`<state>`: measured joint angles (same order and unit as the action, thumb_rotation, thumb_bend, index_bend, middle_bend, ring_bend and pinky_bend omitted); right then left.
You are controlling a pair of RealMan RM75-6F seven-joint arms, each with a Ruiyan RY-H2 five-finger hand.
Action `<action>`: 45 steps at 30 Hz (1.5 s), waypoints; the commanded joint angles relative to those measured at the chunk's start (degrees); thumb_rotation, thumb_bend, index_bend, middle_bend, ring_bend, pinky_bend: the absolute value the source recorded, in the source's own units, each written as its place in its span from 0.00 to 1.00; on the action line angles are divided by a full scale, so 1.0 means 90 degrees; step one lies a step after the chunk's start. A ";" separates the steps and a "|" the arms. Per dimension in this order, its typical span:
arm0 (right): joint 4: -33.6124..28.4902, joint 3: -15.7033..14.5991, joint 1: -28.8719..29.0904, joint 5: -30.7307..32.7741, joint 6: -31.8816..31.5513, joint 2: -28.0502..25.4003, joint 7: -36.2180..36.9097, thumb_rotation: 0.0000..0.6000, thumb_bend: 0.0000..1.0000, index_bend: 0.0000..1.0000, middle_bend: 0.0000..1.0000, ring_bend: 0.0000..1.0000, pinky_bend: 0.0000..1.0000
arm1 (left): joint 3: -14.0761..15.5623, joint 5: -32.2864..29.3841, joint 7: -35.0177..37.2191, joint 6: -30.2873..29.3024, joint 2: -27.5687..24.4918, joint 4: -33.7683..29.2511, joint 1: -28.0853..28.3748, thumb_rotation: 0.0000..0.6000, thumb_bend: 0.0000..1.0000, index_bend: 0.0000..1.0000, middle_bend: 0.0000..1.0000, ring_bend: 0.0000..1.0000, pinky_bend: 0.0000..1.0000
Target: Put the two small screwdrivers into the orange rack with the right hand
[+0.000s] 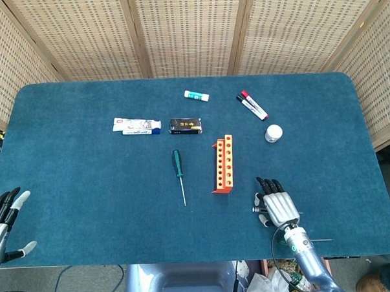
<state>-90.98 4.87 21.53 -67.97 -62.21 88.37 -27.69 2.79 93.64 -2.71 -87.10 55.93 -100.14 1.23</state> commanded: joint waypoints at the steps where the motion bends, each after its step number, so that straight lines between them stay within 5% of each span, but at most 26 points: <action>1: 0.0087 0.0009 0.0045 0.0106 0.0047 0.0055 -0.0017 1.00 0.30 0.45 0.00 0.00 0.00 | -0.0001 -0.0005 -0.0008 0.0021 -0.0001 -0.0006 0.0014 1.00 0.00 0.00 0.00 0.00 0.00; 36: 0.0539 -0.0091 0.0168 0.0316 0.0037 0.0309 0.0025 1.00 0.30 0.47 0.00 0.00 0.01 | -0.0001 -0.0058 -0.0110 0.0080 0.0047 -0.0009 0.0048 1.00 0.00 0.00 0.00 0.00 0.00; 45: 0.0507 -0.0126 0.0203 0.0285 0.0039 0.0284 0.0059 1.00 0.32 0.56 0.00 0.00 0.02 | -0.0007 -0.0072 -0.0096 0.0050 0.0038 -0.0019 0.0036 1.00 0.00 0.00 0.00 0.00 0.00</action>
<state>-86.42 3.74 23.35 -65.41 -61.86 90.93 -27.15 2.73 92.99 -3.56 -86.65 56.28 -100.31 1.56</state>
